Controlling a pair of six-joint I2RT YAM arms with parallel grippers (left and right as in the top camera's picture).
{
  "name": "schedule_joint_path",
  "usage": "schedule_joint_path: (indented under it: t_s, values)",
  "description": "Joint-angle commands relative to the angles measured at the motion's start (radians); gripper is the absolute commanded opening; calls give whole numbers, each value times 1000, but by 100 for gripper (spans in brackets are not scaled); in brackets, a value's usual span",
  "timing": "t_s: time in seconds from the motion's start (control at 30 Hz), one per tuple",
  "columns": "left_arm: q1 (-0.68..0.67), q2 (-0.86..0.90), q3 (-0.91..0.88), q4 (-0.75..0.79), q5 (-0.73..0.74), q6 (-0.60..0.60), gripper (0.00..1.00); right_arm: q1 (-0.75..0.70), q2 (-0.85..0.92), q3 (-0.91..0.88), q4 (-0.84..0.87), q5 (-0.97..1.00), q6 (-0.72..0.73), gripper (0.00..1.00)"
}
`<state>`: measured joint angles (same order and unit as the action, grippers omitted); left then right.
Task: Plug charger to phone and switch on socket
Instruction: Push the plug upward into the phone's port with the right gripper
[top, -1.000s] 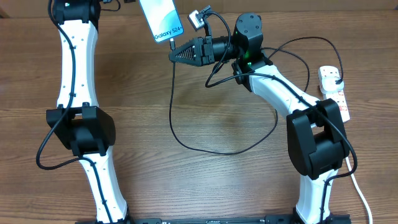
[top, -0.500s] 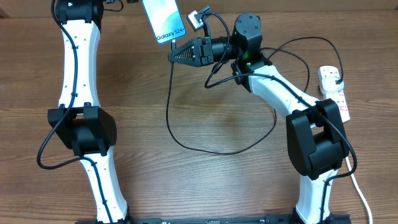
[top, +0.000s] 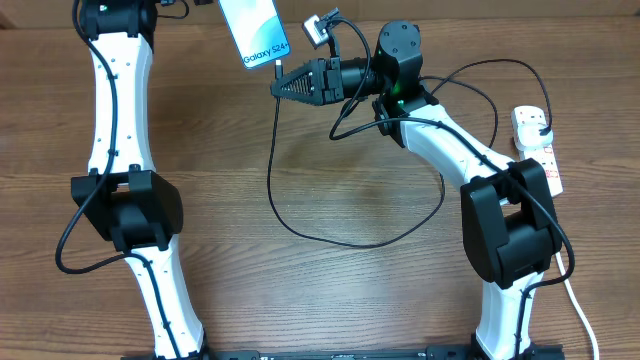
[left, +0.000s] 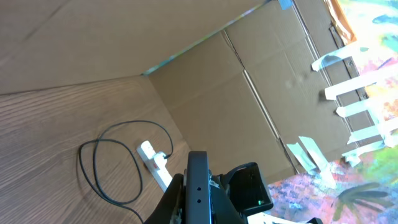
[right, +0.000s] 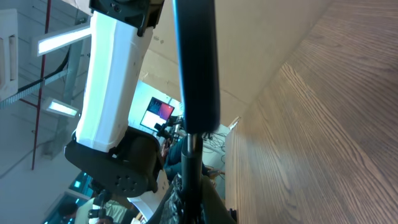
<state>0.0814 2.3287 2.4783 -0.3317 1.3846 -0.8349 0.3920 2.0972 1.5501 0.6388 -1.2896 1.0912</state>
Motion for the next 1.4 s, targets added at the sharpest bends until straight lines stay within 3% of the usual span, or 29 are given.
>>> schedule_joint_path:
  t_s: [0.0, 0.23, 0.63, 0.87, 1.37]
  values:
    - [12, 7, 8, 0, 21, 1, 4, -8, -40, 15, 2, 3, -11, 4]
    - [12, 7, 8, 0, 20, 0, 4, -6, -40, 15, -50, -44, -30, 4]
    - [7, 7, 8, 0, 62, 29, 4, -6, -40, 14, -83, -254, -250, 4]
    - [-25, 7, 8, -2, 106, 35, 4, -6, -40, 14, -83, -268, -328, 4]
    - [-89, 7, 8, 0, 185, 54, 4, -43, -40, 14, -64, -264, -338, 4]
